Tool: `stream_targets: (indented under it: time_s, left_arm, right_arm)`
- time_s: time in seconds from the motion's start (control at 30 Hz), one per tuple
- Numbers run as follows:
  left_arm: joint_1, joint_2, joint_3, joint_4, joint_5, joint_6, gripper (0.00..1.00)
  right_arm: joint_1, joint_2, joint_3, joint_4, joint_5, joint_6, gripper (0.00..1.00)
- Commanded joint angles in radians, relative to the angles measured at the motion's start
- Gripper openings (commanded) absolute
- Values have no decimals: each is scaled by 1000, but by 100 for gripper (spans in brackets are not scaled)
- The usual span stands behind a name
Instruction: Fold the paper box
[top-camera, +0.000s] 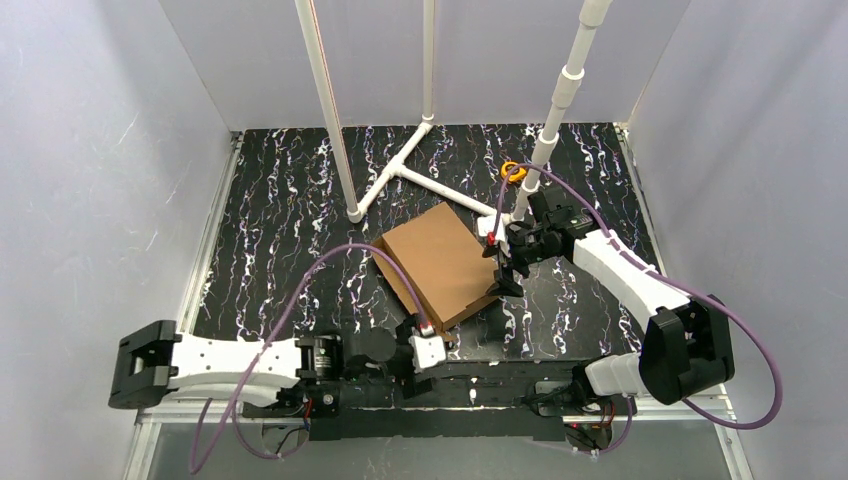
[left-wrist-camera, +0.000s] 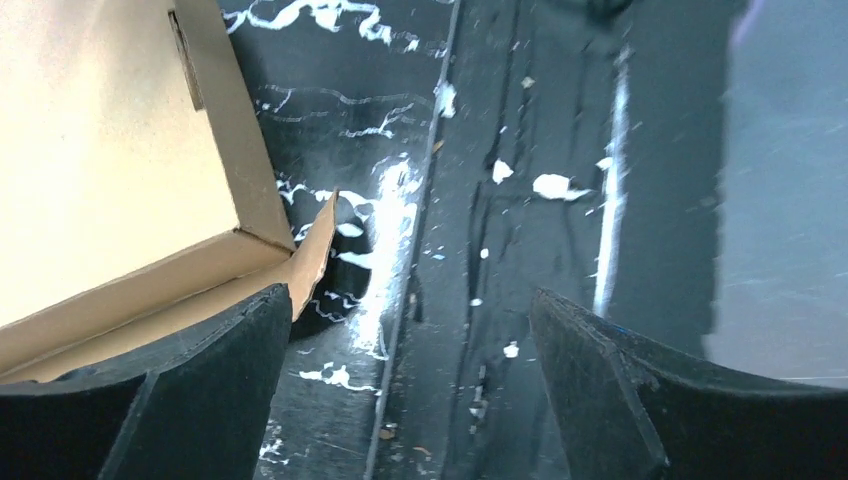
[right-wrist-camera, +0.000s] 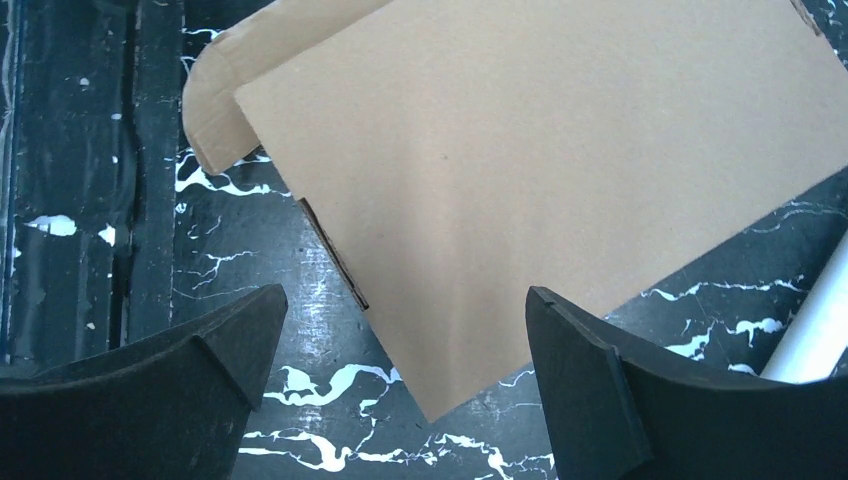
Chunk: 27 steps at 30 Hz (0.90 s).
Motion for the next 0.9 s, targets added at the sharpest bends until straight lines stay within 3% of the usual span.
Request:
stream_targets:
  time_s: [0.0, 0.2, 0.37, 0.7, 0.87]
  left_arm:
    - [-69, 95, -44, 213, -269, 178, 83]
    - [-71, 239, -13, 273, -312, 166, 67]
    - [-70, 317, -12, 347, -326, 183, 62]
    - [-50, 441, 22, 424, -325, 217, 42]
    - [-40, 496, 47, 434, -313, 227, 39]
  right_arm:
    - [-6, -19, -3, -40, -67, -89, 98]
    - [-6, -12, -13, -14, -55, -62, 98]
    - [-6, -10, -15, -11, -57, -55, 98]
    - [-5, -6, -15, 3, -61, -33, 99]
    - [-6, -3, -15, 10, -55, -24, 98]
